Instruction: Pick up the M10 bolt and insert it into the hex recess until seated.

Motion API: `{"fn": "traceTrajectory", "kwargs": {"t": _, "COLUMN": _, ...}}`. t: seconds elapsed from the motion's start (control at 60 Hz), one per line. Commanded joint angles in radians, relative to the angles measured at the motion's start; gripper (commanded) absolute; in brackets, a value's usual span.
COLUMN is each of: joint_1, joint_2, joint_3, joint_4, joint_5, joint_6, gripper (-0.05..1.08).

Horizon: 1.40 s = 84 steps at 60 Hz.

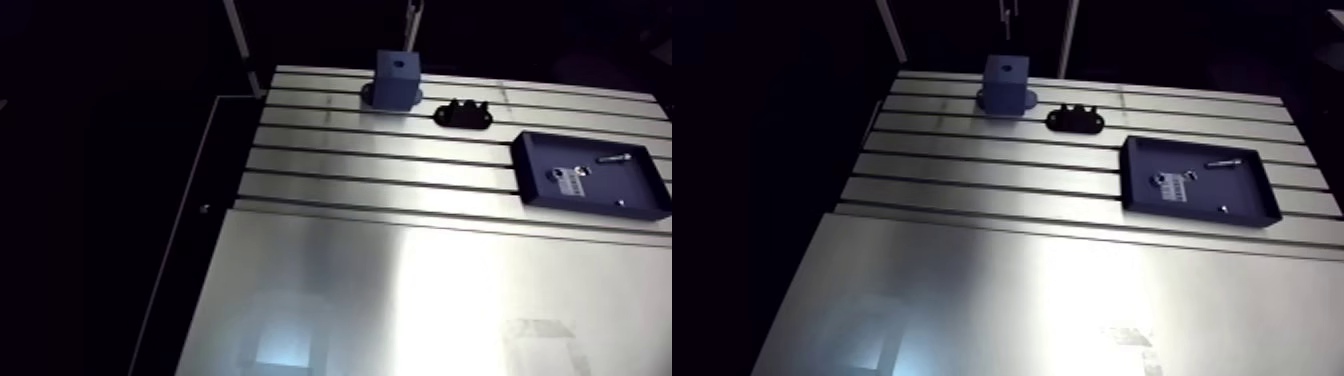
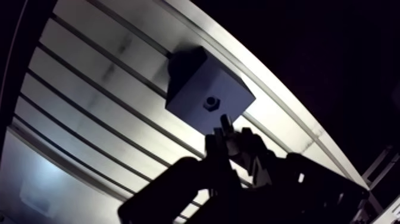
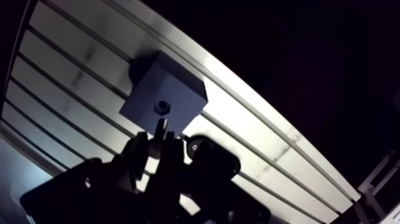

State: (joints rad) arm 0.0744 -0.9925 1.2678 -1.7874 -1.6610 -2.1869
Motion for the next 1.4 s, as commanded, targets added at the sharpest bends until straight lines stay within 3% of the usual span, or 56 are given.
{"fn": "traceTrajectory", "kwargs": {"t": 0.017, "joint_1": 0.002, "joint_2": 0.011, "joint_3": 0.003, "joint_4": -0.007, "joint_5": -0.001, "joint_6": 0.0, "gripper": 0.76}}
{"fn": "traceTrajectory", "kwargs": {"t": 1.4, "joint_1": 0.002, "joint_2": 0.033, "joint_3": 0.033, "joint_4": -0.029, "joint_5": 0.0, "joint_6": 0.002, "gripper": 0.76}}
